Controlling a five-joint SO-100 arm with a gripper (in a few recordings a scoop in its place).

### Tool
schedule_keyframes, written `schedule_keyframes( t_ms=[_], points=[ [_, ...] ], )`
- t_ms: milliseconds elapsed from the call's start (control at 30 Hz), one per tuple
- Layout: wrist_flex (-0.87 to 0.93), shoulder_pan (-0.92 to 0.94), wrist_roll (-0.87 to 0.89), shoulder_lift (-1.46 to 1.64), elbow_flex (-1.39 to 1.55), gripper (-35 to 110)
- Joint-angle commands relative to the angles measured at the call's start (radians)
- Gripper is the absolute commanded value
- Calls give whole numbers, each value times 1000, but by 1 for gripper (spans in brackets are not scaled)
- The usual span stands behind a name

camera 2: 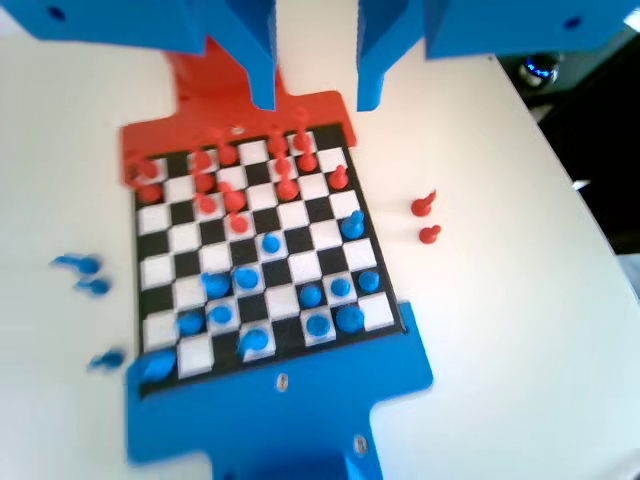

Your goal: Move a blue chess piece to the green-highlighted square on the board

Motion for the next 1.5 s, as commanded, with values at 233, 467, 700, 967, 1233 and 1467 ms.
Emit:
schedule_keyframes(
  t_ms=[233, 467, 700, 967, 1233, 1467],
  points=[
    [137, -133, -89, 449, 60, 4],
    [74, -212, -124, 752, 249, 1],
    [-6, -255, -138, 927, 410, 1],
    [-87, -276, -156, 1063, 532, 1],
    [-100, -273, -173, 1112, 543, 1],
    [-101, -261, -160, 1117, 546, 4]
  ],
)
